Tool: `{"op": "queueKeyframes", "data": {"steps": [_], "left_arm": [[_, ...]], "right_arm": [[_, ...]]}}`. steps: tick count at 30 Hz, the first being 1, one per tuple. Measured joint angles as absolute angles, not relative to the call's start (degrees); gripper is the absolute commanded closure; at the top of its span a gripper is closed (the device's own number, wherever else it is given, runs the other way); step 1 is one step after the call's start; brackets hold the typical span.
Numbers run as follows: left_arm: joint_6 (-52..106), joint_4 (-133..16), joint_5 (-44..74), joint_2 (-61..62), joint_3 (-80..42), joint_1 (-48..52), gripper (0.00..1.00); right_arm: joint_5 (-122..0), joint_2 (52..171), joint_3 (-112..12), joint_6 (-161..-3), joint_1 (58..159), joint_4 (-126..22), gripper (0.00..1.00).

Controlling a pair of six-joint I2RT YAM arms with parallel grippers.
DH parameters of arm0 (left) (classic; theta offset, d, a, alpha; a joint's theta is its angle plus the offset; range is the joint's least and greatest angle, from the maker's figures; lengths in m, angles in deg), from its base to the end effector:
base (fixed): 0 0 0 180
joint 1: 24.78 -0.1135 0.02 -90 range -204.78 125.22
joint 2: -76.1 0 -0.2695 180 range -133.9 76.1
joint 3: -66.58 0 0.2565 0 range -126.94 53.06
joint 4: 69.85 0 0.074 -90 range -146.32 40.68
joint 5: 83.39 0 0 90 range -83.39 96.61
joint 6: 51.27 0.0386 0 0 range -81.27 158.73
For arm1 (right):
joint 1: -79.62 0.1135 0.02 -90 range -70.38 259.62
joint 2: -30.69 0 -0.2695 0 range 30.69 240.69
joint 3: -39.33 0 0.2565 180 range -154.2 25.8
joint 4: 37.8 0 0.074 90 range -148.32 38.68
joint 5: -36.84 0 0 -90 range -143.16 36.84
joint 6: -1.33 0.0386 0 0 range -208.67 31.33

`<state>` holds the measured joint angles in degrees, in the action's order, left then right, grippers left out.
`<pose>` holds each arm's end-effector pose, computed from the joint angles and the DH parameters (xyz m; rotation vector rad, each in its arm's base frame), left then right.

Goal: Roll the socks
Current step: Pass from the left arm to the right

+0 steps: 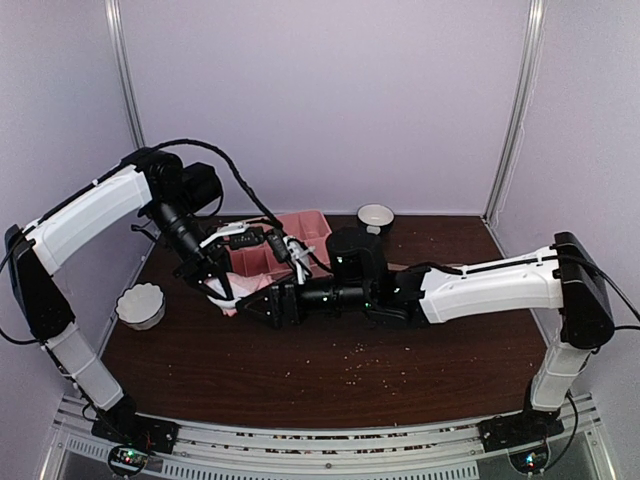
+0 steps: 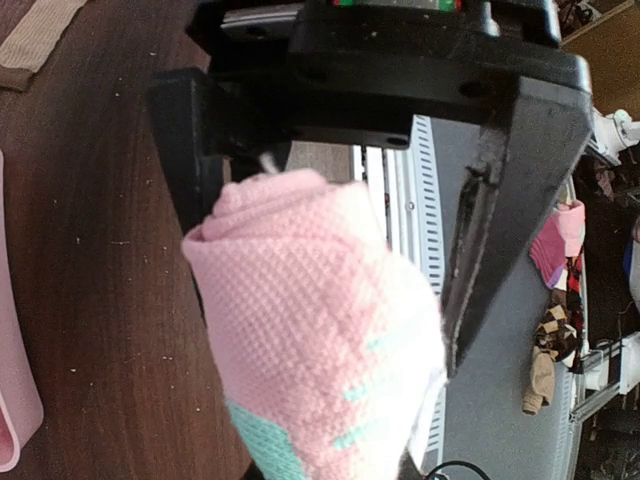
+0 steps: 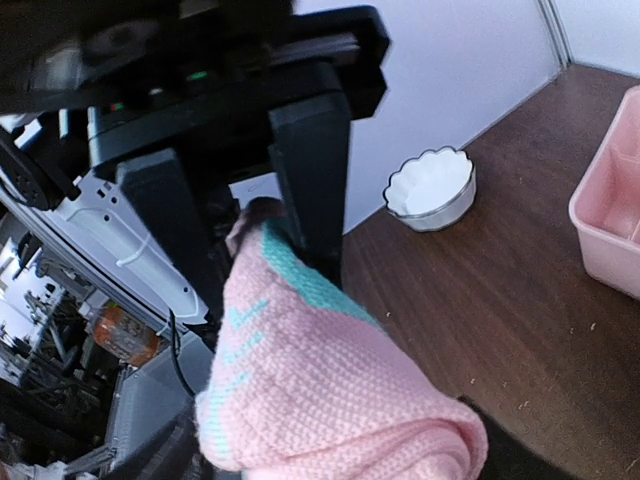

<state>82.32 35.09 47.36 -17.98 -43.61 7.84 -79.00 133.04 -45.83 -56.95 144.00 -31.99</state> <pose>0.2287 -0.1763 0.3503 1.7779 2.2495 -1.0572 0.1705 0.3944 0.2795 -0.9311 1.8299 1.5382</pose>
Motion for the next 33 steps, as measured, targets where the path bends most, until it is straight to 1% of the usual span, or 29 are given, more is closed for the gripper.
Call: {"op": "queueKeyframes", "data": {"steps": [1, 2, 3, 4, 5, 6, 7, 8, 12, 13, 15, 18, 22, 23, 27, 29, 31, 33], "left_arm": [[82.58, 35.16, 47.54, -17.98, -43.63, 7.76, 1.00], [82.78, 35.18, 47.65, -17.98, -43.78, 7.76, 1.00], [83.02, 35.29, 47.69, -17.98, -43.93, 7.71, 1.00], [83.28, 35.49, 47.71, -17.98, -44.06, 7.65, 1.00], [83.44, 35.68, 47.71, -17.98, -44.13, 7.56, 1.00], [83.46, 35.84, 47.74, -17.98, -44.13, 7.52, 1.00], [83.39, 36.01, 47.74, -17.98, -44.13, 7.45, 1.00], [83.39, 36.12, 47.76, -17.98, -44.13, 7.45, 1.00], [83.83, 35.75, 48.17, -17.96, -44.13, 7.58, 1.00], [83.83, 35.58, 48.30, -17.96, -44.13, 7.65, 1.00], [83.83, 35.23, 48.65, -17.96, -44.13, 7.69, 1.00], [83.83, 35.20, 49.48, -17.87, -44.13, 7.69, 1.00], [84.00, 35.42, 50.40, -17.50, -44.37, 7.69, 1.00], [84.09, 35.53, 50.51, -17.50, -44.61, 7.69, 1.00], [84.24, 36.80, 50.53, -17.50, -45.40, 7.67, 1.00], [84.24, 37.63, 50.51, -17.50, -46.16, 7.67, 1.00], [84.22, 38.35, 50.53, -17.50, -47.30, 7.67, 1.00], [84.22, 38.55, 50.56, -17.46, -48.11, 7.67, 1.00]], "right_arm": [[-79.22, 133.06, -45.85, -57.01, 144.00, -31.99, 0.52], [-79.64, 133.08, -45.85, -56.82, 144.00, -31.77, 0.57], [-80.12, 133.17, -45.88, -56.66, 143.98, -31.38, 0.59], [-80.62, 133.24, -45.88, -56.49, 143.98, -31.03, 0.56], [-81.32, 133.39, -45.88, -55.81, 143.98, -30.42, 0.47], [-81.87, 133.59, -45.88, -55.40, 143.91, -29.83, 0.27], [-82.48, 133.76, -45.83, -54.78, 143.89, -29.19, 0.03], [-83.05, 134.00, -45.83, -54.24, 143.89, -28.23, 0.00], [-85.17, 134.55, -45.05, -51.11, 143.84, -21.59, 0.00], [-85.38, 134.55, -44.70, -50.63, 143.78, -20.12, 0.02], [-85.54, 134.55, -44.11, -49.25, 143.52, -17.80, 0.09], [-85.58, 134.77, -43.58, -47.22, 143.14, -15.18, 0.30], [-86.41, 136.06, -43.34, -45.30, 142.51, -12.38, 0.60], [-86.85, 136.43, -43.36, -44.73, 142.29, -11.77, 0.64], [-88.60, 137.24, -43.58, -43.02, 141.92, -9.85, 0.65], [-89.12, 137.32, -43.95, -42.76, 141.92, -9.67, 0.62], [-89.23, 137.30, -44.37, -42.81, 141.90, -9.61, 0.57], [-89.23, 137.26, -44.46, -42.70, 141.86, -9.02, 0.57]]}}
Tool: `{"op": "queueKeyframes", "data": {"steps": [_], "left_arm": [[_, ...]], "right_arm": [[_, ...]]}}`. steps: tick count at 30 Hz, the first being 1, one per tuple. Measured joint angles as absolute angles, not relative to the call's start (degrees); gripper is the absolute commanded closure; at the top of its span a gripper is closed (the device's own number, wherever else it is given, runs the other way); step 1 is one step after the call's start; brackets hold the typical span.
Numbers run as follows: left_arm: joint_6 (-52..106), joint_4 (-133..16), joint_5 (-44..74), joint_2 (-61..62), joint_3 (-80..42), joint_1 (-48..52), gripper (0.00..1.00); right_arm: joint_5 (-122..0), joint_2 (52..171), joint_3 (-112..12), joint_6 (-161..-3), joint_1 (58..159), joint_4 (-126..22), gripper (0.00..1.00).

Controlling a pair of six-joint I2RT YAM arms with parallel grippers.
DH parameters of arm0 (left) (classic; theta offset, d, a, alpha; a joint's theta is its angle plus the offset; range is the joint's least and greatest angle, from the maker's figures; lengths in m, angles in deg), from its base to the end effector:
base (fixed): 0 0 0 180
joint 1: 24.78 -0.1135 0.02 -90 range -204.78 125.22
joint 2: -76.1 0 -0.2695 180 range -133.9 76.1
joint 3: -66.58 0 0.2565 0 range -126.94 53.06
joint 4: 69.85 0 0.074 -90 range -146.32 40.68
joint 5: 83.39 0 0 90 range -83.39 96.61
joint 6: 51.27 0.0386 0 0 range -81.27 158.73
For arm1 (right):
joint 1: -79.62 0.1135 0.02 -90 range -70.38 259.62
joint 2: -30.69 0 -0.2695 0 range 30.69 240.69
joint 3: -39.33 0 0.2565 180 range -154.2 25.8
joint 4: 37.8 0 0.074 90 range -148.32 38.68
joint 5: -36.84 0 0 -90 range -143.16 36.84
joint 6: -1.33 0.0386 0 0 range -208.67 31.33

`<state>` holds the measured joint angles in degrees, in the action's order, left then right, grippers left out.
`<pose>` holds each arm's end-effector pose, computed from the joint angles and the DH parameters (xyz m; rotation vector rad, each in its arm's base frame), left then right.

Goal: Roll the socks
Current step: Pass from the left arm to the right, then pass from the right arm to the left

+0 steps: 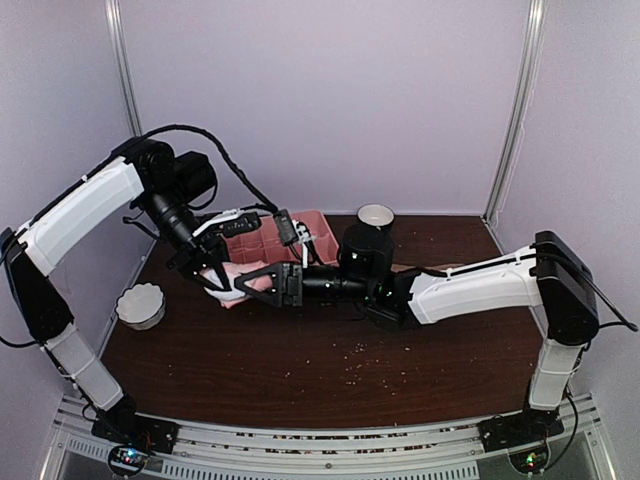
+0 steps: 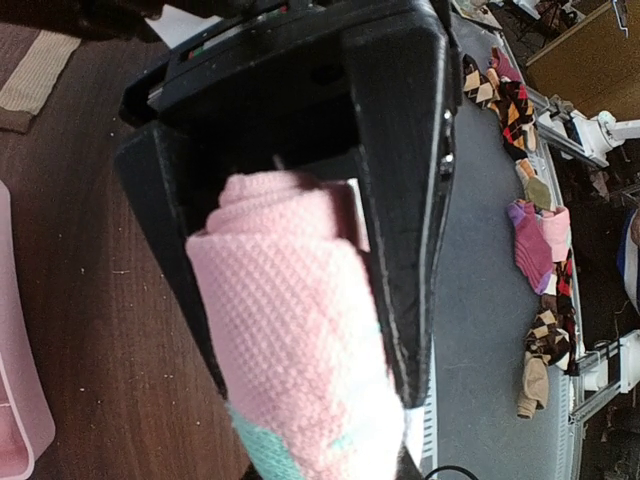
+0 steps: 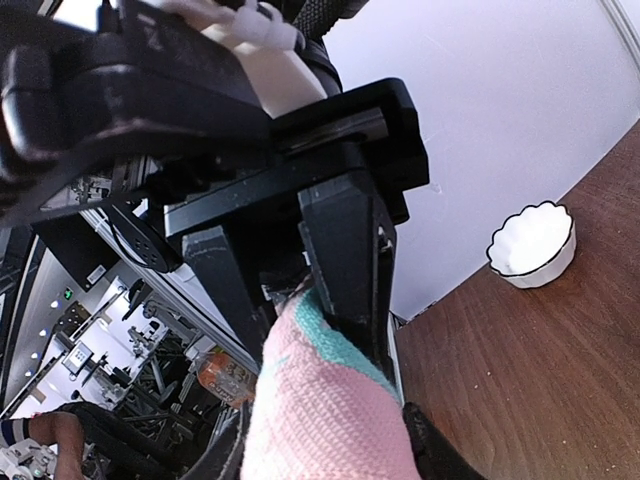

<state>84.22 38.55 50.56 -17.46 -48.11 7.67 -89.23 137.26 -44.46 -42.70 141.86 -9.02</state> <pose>0.2226 -0.1733 0.3733 1.7811 2.1591 -1.1145 0.1839 0.3982 0.2835 -0.8668 1.6292 1.8927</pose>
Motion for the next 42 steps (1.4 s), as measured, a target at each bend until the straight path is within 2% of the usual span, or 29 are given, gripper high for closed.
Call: {"op": "queueKeyframes", "data": {"steps": [2, 4, 7, 9, 10, 11, 12, 14, 15, 16, 18, 19, 26, 36, 42], "left_arm": [[84.22, 38.59, 50.60, -17.43, -48.35, 7.67, 1.00], [84.22, 38.70, 50.64, -17.43, -48.35, 7.67, 1.00], [84.20, 39.49, 50.73, -17.30, -48.37, 7.56, 1.00], [84.20, 39.44, 50.69, -17.19, -48.37, 7.52, 1.00], [84.20, 39.42, 50.73, -17.19, -48.37, 7.52, 1.00], [84.16, 39.36, 50.88, -17.19, -48.39, 7.52, 1.00], [84.18, 39.31, 51.08, -17.19, -48.44, 7.56, 1.00], [84.18, 39.38, 51.39, -17.06, -48.48, 7.58, 1.00], [84.09, 39.40, 51.47, -17.00, -48.52, 7.58, 0.90], [83.94, 39.31, 51.41, -16.91, -48.55, 7.58, 0.70], [83.15, 39.03, 51.39, -16.65, -48.55, 7.58, 0.08], [82.23, 38.26, 51.63, -16.39, -48.52, 7.58, 0.02], [76.38, 32.69, 55.65, -10.55, -48.59, 5.31, 0.02], [65.75, 24.95, 66.60, -3.51, -49.59, -5.27, 0.02], [65.03, 18.90, 65.51, 5.34, -37.18, -7.63, 0.02]], "right_arm": [[-89.41, 137.26, -44.46, -42.35, 141.83, -8.65, 0.71], [-89.47, 137.26, -44.46, -41.89, 141.81, -8.41, 0.99], [-89.69, 137.26, -44.41, -40.95, 141.61, -8.14, 1.00], [-88.93, 136.97, -44.41, -41.47, 141.77, -8.91, 0.70], [-88.49, 136.69, -44.41, -42.00, 141.94, -9.67, 0.77], [-87.88, 136.27, -44.41, -42.68, 142.14, -10.50, 0.91], [-87.66, 135.84, -44.41, -43.53, 142.31, -11.20, 1.00], [-87.68, 135.31, -44.46, -44.53, 142.47, -12.21, 1.00], [-87.79, 135.14, -44.54, -44.99, 142.58, -12.60, 1.00], [-87.90, 135.05, -44.76, -45.41, 142.60, -13.15, 1.00], [-87.61, 134.72, -45.48, -47.18, 142.64, -15.18, 1.00], [-87.07, 134.26, -45.59, -48.53, 142.77, -16.32, 1.00], [-85.14, 128.52, -40.74, -54.11, 143.93, -17.39, 1.00], [-83.42, 128.41, -41.61, -55.26, 144.13, -10.68, 1.00], [-82.61, 128.47, -42.49, -56.01, 144.15, -9.46, 1.00]]}}
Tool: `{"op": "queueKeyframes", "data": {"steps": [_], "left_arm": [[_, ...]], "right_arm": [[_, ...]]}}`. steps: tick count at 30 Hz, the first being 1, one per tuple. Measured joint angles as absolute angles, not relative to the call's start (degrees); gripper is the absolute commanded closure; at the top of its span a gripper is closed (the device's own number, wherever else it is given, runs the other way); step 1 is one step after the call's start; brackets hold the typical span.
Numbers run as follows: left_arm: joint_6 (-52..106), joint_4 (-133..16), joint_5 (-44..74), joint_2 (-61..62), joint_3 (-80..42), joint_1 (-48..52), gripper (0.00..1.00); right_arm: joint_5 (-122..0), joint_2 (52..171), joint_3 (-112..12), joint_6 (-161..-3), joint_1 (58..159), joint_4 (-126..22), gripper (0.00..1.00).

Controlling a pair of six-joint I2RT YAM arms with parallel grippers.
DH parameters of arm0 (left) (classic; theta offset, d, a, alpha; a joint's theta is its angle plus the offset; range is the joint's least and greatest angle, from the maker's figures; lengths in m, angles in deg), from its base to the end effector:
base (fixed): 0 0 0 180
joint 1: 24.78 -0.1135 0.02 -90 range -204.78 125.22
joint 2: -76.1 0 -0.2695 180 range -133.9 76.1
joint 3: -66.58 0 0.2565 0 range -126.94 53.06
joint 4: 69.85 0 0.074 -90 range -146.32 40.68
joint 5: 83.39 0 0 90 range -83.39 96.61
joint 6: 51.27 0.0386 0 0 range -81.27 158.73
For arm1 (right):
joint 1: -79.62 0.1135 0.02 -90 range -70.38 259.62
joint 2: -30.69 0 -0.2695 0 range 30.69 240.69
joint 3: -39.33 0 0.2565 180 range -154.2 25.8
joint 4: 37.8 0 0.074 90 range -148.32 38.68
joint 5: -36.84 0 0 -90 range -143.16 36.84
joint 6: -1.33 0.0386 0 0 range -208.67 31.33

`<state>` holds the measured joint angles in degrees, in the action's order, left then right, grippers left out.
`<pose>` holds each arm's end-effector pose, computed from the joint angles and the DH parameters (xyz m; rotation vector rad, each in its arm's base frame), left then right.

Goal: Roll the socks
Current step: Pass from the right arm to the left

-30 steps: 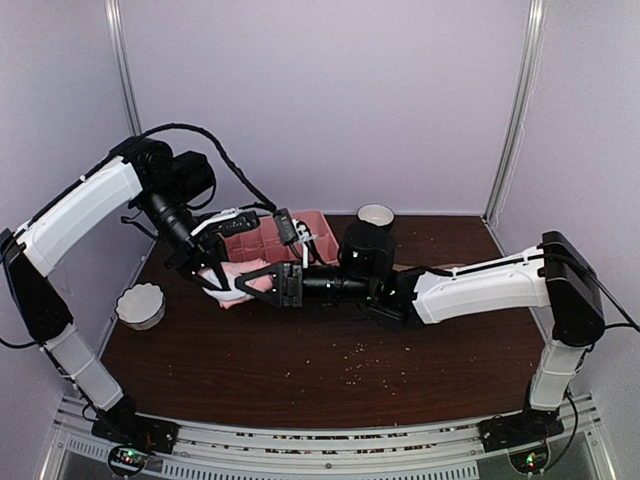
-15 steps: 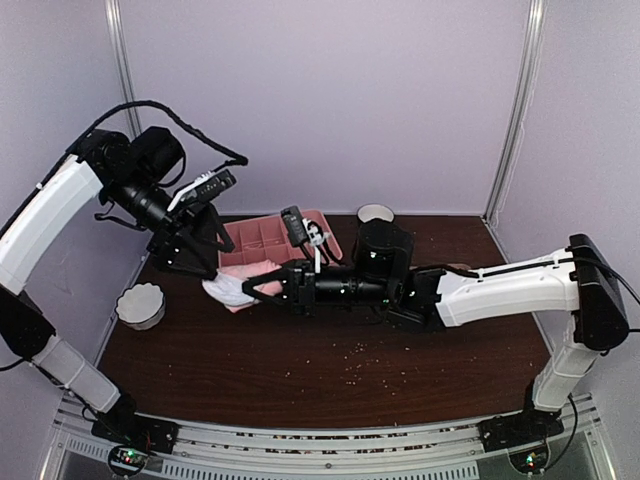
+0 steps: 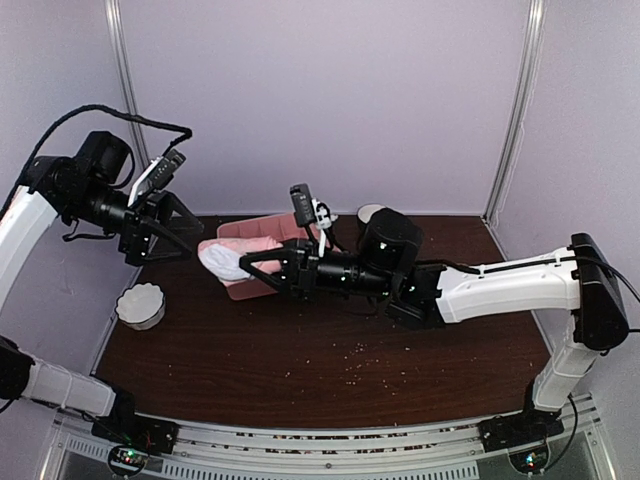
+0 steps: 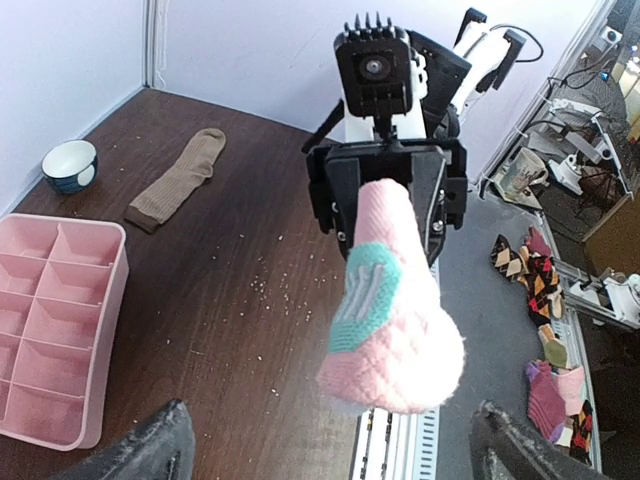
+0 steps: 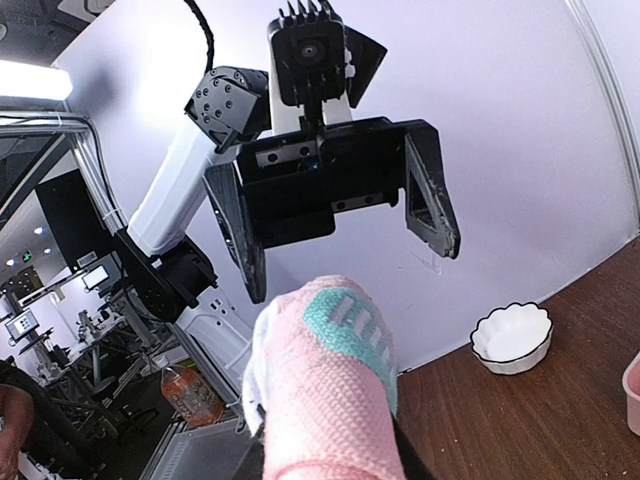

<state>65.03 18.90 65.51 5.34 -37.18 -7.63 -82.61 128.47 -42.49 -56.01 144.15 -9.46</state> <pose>0.1806 -0.0903 0.4300 1.1787 1.9165 -1.1931 0.1584 0.3767 0.3331 -0.9117 1.3502 1.7133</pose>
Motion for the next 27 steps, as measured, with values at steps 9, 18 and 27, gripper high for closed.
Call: {"op": "queueKeyframes", "data": {"steps": [9, 18, 27], "left_arm": [[54.69, 2.16, 74.27, 11.22, -25.31, -7.63, 0.02], [45.45, -8.31, 79.71, 12.82, -18.67, -5.38, 0.02], [35.26, -19.88, 78.79, 12.36, -14.99, -5.05, 0.59]], "right_arm": [[-81.65, 131.51, -44.54, -55.83, 144.15, -6.77, 1.00], [-81.21, 134.09, -48.15, -55.26, 144.26, -4.62, 1.00], [-80.27, 135.58, -48.78, -54.85, 144.46, -3.58, 1.00]]}}
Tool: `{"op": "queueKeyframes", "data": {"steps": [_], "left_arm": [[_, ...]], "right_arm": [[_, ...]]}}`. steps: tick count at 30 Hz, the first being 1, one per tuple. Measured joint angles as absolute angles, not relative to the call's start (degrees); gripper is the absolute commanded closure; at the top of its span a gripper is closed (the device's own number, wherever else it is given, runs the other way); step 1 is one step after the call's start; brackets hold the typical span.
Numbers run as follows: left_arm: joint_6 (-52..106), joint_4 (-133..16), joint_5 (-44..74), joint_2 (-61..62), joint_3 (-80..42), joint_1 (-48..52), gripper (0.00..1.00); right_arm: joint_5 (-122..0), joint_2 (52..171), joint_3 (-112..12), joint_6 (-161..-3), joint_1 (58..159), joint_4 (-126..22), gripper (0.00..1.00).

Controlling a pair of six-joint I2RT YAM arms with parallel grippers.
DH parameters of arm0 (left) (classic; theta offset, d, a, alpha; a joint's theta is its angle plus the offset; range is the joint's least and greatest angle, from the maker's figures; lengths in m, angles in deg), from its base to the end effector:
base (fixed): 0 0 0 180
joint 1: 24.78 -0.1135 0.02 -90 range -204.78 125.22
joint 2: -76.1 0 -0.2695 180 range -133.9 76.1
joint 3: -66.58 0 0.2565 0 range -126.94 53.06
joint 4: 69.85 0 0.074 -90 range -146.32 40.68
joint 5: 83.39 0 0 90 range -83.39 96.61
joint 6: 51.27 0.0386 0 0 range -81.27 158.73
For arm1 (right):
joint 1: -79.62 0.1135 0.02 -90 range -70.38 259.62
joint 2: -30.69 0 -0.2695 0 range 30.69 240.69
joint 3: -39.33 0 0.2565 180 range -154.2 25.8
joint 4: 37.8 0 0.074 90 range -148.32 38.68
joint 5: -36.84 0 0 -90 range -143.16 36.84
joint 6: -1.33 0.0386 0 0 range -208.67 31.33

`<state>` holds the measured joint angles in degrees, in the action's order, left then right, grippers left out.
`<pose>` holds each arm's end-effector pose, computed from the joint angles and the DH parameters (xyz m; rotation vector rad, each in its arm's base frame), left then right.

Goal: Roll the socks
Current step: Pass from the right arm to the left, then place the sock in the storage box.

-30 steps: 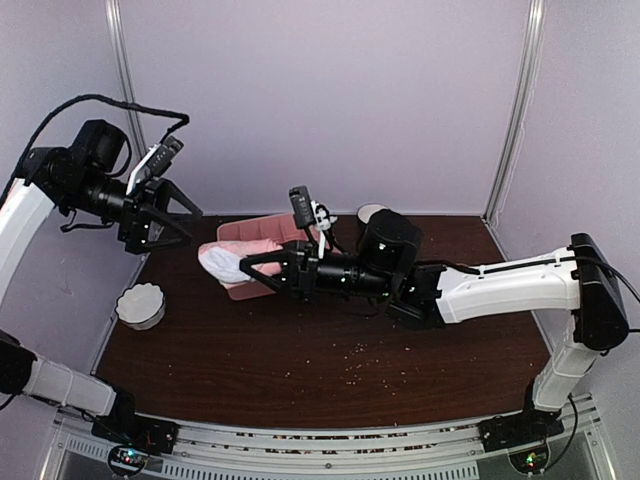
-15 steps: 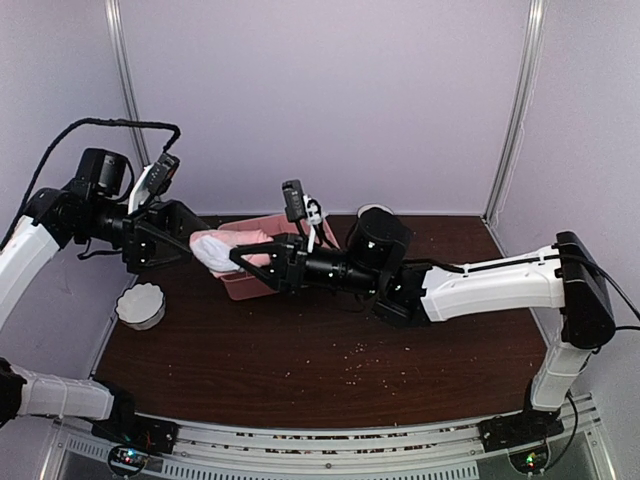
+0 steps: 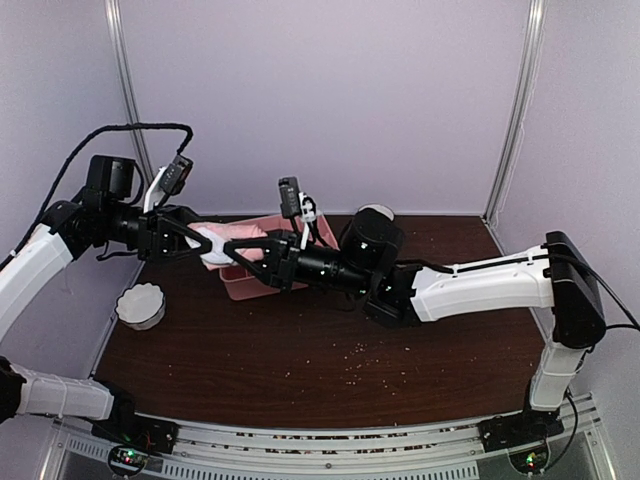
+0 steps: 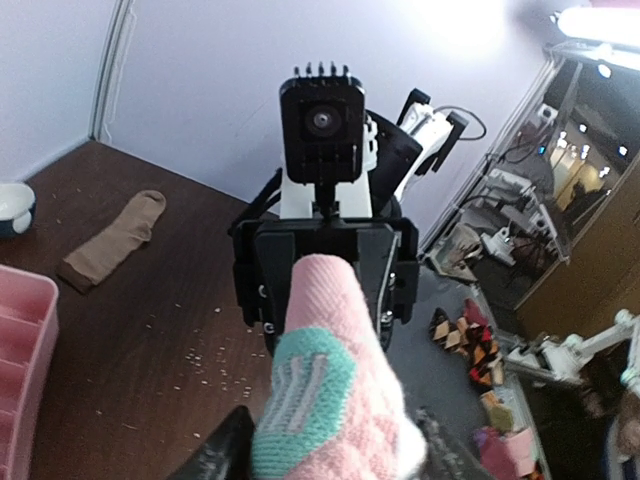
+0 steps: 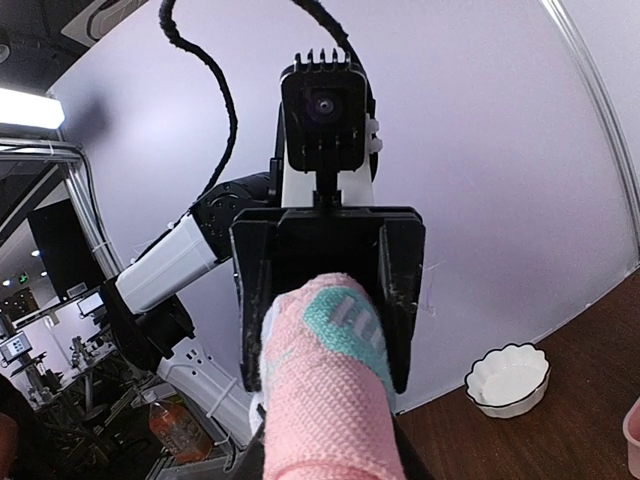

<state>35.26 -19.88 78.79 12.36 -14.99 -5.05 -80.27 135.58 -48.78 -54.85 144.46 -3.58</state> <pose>0.1924 -0.1081 0.3881 1.0249 1.7699 -1.5654 0.1704 0.4041 0.3324 -0.8475 1.2712 1.7279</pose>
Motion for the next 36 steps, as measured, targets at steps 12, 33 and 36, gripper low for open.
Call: {"op": "queueKeyframes", "data": {"steps": [12, 33, 36], "left_arm": [[38.21, -17.23, 74.45, 10.85, -16.98, -5.14, 1.00], [38.43, -9.01, 3.50, -29.06, -47.74, -6.89, 1.00], [36.38, -6.85, -0.37, -35.09, -53.42, -6.89, 1.00]], "right_arm": [[-75.68, 135.58, -48.72, -55.24, 144.35, -5.19, 0.02], [-48.56, 111.12, -18.29, -48.58, 135.76, -22.96, 0.00], [-47.70, 108.36, -10.80, -47.13, 133.09, -20.06, 0.00]]}}
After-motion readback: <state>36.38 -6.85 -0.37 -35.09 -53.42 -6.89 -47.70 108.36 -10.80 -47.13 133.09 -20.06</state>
